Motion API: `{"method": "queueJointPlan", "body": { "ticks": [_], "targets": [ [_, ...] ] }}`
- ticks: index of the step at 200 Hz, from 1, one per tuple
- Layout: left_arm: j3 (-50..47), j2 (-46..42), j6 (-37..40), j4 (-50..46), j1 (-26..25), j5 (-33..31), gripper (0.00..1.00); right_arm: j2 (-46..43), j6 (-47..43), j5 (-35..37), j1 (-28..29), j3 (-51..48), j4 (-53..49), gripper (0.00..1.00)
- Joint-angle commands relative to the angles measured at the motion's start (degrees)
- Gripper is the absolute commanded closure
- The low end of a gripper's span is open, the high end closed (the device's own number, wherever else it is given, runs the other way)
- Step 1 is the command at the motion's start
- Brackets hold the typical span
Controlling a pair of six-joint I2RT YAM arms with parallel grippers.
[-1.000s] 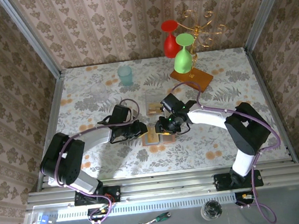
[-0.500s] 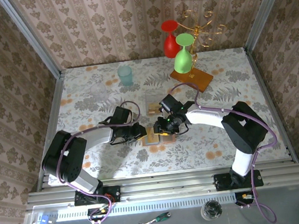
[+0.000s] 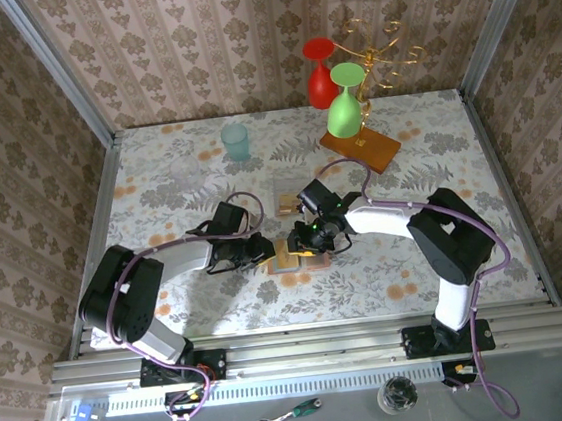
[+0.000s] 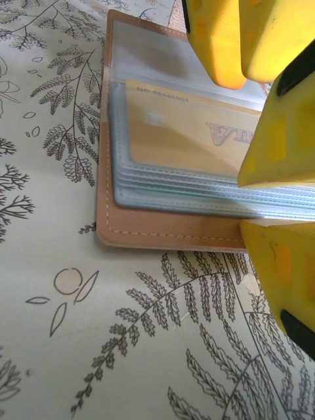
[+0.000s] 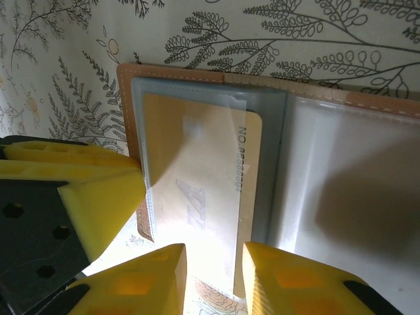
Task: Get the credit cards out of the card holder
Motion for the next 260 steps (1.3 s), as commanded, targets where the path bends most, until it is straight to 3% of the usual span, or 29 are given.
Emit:
{"method": "queueJointPlan", "body": {
  "ticks": [1, 135, 260],
  "targets": [
    [-0.6, 0.5, 1.2, -1.6, -0.3, -0.7, 0.8, 1.2, 0.3, -0.9, 0.3, 1.4, 0.8, 0.72],
    [-0.5, 0.8, 1.3, -2.0, -0.2, -1.0, 0.81, 2.9, -2.5, 2.6, 0.3, 2.4, -3.1, 0.76],
    [1.9, -2.7, 1.9, -5.7, -0.2, -2.1, 0.81, -1.9, -3.3, 4.1, 0.2, 2.8, -5.5, 0.76]
  ]
}}
